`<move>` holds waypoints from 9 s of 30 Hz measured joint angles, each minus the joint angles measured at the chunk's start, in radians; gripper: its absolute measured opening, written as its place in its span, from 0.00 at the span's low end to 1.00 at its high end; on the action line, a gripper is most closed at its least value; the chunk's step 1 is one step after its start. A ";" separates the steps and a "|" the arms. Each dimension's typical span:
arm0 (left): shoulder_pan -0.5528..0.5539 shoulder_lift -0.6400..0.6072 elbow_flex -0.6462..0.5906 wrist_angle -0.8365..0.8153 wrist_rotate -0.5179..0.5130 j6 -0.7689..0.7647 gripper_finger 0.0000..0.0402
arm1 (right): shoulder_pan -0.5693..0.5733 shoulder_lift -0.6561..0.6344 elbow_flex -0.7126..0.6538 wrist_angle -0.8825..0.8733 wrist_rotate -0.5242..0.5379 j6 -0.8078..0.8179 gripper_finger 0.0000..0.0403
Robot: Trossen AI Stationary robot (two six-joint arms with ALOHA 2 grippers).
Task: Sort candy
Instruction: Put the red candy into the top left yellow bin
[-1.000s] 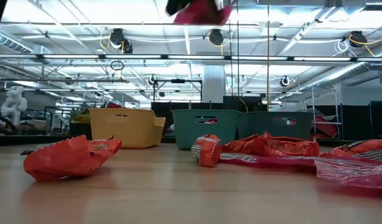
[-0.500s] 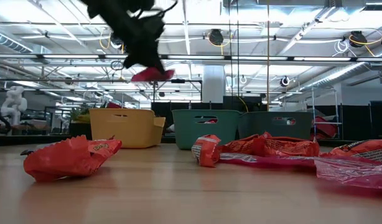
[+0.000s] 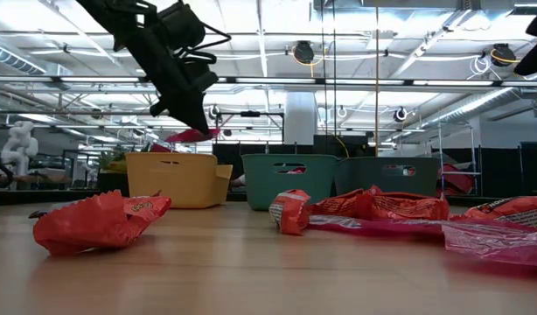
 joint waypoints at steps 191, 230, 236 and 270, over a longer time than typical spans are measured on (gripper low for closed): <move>-0.823 1.125 0.923 0.151 -0.072 0.019 0.35 | -0.047 0.001 0.000 0.028 -0.276 -0.167 0.52; -0.200 -0.057 -0.136 -0.106 -0.218 -0.670 0.04 | -0.050 0.001 0.000 0.021 -0.071 -0.090 0.52; -0.163 -0.051 -0.144 -0.099 -0.196 -0.679 0.05 | -0.053 0.001 0.000 0.021 -0.028 -0.046 0.52; -0.508 -0.050 0.039 0.050 -0.014 -0.370 0.42 | -0.056 0.001 0.000 0.204 -0.028 -0.407 0.52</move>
